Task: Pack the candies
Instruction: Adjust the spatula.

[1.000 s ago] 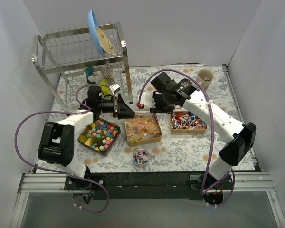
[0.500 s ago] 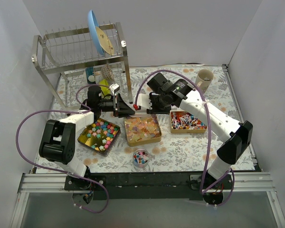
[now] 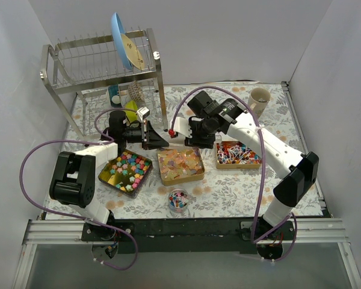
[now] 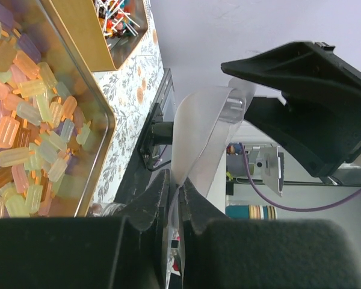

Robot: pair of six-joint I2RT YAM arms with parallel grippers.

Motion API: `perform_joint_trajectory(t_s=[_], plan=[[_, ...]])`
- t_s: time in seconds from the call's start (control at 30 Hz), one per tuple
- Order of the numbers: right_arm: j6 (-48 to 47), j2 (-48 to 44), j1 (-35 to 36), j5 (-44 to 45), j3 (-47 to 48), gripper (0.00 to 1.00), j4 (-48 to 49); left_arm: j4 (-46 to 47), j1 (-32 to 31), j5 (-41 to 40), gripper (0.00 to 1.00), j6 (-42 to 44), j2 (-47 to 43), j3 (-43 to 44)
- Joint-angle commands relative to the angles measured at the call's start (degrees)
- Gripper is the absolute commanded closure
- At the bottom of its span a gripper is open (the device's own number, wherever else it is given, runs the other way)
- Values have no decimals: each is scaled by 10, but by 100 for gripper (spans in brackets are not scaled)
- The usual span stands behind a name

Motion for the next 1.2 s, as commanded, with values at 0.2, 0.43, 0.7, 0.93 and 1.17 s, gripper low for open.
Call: perform_joint_trajectory(t_s=[0.2, 0.43, 0.7, 0.93, 1.17], plan=[[55, -70, -134, -339, -11, 32, 46, -33, 13, 24, 100, 35, -12, 1], [37, -54, -140, -395, -30, 32, 49, -41, 16, 30, 100, 40, -17, 0], [20, -30, -139, -375, -35, 32, 63, -29, 16, 36, 100, 27, -20, -1], [19, -23, -139, -360, -46, 36, 77, -26, 19, 43, 100, 20, -18, -3], [16, -16, -139, -349, -52, 42, 81, -4, 21, 52, 100, 0, -11, -5]])
